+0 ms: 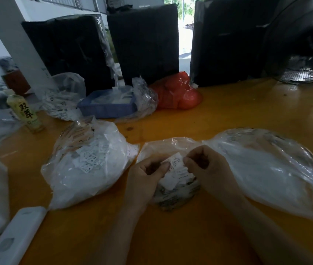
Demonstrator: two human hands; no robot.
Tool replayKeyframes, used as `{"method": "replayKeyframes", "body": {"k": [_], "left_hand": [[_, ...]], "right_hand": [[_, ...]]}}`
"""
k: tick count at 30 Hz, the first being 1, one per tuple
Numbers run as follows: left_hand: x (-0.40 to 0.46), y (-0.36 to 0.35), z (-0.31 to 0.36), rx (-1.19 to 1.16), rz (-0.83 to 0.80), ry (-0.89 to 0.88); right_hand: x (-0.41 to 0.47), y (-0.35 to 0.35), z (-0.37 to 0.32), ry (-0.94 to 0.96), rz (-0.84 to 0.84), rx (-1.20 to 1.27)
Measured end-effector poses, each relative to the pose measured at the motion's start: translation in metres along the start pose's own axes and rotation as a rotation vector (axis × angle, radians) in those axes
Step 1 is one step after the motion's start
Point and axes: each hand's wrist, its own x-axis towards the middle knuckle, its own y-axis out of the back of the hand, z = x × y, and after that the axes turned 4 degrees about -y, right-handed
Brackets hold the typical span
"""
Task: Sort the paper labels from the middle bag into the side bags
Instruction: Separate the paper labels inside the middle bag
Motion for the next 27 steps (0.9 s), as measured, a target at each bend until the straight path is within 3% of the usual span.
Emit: {"method": "replayKeyframes", "body": {"k": [4, 7, 11, 14, 16, 19, 23, 27], "left_hand": [[0.001, 0.005, 0.003, 0.003, 0.081, -0.054], [0.002, 0.016, 0.012, 0.137, 0.221, -0.177], [0.010, 0.061, 0.022, 0.617, 0.641, -0.549], [0.016, 0.098, 0.024, 0.766, 0.838, -0.487], [0.017, 0.110, 0.018, 0.852, 0.818, -0.347], [0.019, 0.112, 0.012, 0.948, 0.661, -0.133], [0.022, 0.109, 0.007, 1.196, 0.439, -0.120], [0.023, 0.102, 0.007, 1.219, 0.347, -0.110]], "right_hand": [[0.003, 0.005, -0.004, -0.018, 0.039, 0.004], [0.007, 0.016, -0.006, 0.017, 0.179, -0.143], [0.016, 0.042, -0.001, -0.041, 0.227, -0.633], [0.023, 0.064, 0.008, -0.173, 0.123, -1.048], [0.025, 0.073, 0.010, -0.215, 0.099, -1.161], [0.027, 0.084, 0.011, -0.266, 0.076, -1.238], [0.029, 0.085, 0.015, -0.393, -0.077, -1.259], [0.032, 0.086, 0.015, -0.380, 0.017, -1.213]]}}
